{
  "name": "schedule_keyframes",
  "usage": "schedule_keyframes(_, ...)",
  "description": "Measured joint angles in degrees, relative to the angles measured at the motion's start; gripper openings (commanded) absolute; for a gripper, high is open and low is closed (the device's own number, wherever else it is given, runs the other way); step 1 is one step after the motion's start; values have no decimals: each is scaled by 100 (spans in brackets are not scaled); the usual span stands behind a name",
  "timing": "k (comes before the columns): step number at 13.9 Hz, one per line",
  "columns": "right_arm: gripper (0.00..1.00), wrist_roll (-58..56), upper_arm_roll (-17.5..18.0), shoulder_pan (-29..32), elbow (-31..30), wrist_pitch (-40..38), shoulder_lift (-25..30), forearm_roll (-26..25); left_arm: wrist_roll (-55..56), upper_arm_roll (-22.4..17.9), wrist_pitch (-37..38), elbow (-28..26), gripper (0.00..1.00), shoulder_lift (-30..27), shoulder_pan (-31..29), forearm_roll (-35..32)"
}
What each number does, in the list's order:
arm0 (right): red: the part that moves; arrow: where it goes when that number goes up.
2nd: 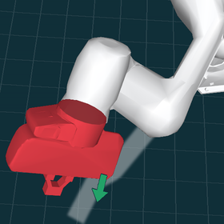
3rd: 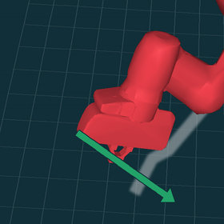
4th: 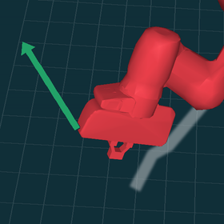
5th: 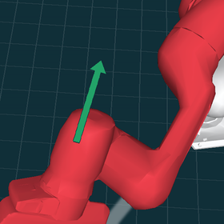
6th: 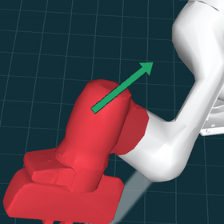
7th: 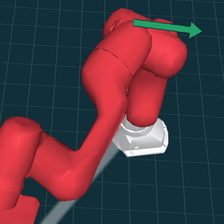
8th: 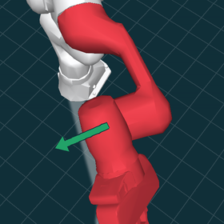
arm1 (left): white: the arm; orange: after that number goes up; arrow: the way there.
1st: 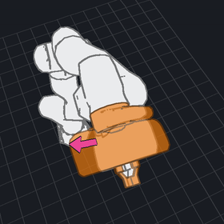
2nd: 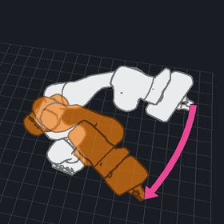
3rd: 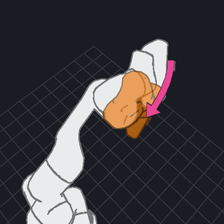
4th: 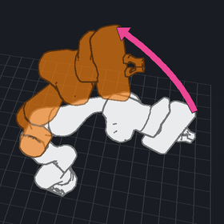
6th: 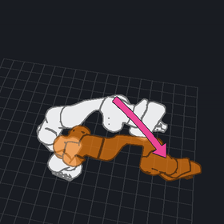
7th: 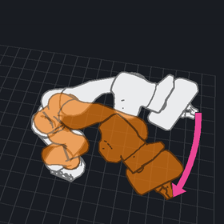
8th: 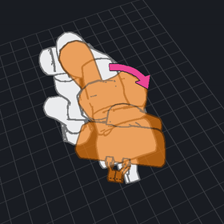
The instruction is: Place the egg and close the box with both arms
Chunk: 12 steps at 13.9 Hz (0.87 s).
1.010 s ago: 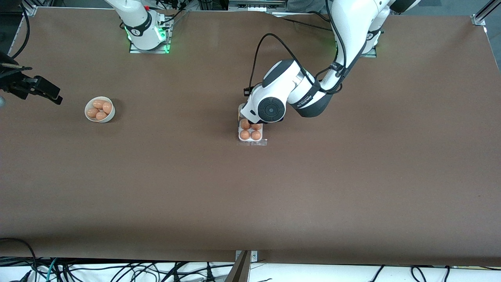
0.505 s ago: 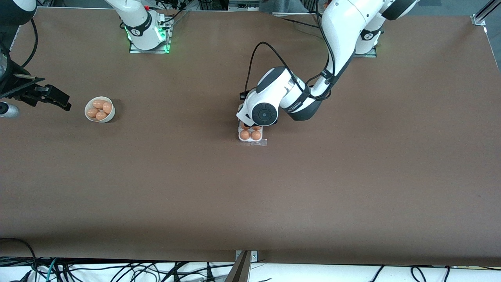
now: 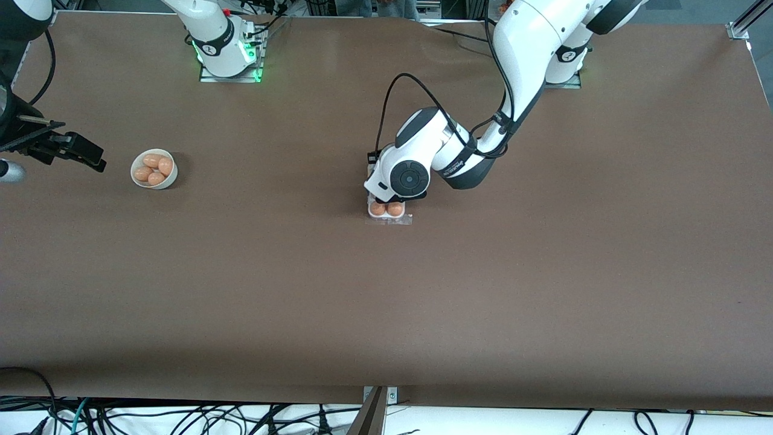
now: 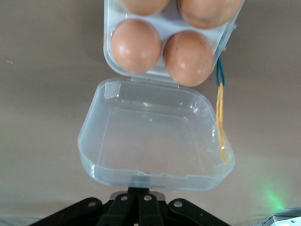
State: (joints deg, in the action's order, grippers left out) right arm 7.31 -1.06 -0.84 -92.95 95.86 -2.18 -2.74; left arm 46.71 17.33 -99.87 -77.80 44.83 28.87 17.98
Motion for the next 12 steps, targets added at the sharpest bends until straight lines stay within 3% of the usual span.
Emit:
schedule_keyframes(8,100,-7,1,0,0,0,-3,0,-5,-415,-117,652,8,-5,-11,-165)
schedule_keyframes(11,100,-9,1,0,0,1,-3,0,-5,-453,-66,861,29,-40,-51,-432)
schedule_keyframes(12,100,-10,1,0,0,1,-3,0,-5,-468,11,924,42,-83,-84,-577)
